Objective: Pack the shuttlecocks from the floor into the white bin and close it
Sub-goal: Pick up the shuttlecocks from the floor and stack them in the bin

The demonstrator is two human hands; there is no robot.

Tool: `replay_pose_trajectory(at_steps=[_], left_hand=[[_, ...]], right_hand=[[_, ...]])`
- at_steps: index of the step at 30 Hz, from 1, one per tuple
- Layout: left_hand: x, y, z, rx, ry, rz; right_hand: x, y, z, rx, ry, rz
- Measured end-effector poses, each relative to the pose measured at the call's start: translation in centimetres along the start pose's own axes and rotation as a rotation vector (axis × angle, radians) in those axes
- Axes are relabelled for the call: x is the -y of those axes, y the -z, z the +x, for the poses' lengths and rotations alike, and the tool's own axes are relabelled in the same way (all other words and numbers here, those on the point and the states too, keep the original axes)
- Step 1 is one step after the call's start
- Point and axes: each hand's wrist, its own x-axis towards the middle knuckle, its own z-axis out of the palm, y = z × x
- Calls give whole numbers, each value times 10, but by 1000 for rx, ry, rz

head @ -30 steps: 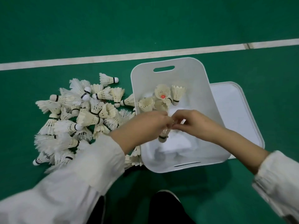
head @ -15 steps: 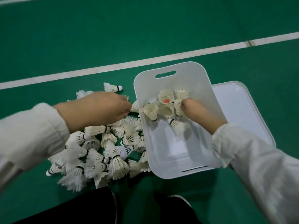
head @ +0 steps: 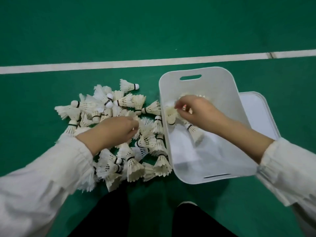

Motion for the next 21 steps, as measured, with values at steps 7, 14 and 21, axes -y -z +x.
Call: replay_pose_trajectory(at_steps=[7, 14, 21], left_hand=[[31, -65, -60, -29, 62, -133], [79, -80, -85, -142, 207, -185], [84, -78, -44, -354, 354, -363]], right_hand=[[89, -70, 32, 344, 318, -251], [84, -142, 85, 123, -192, 37], [85, -169, 98, 116, -360, 92]])
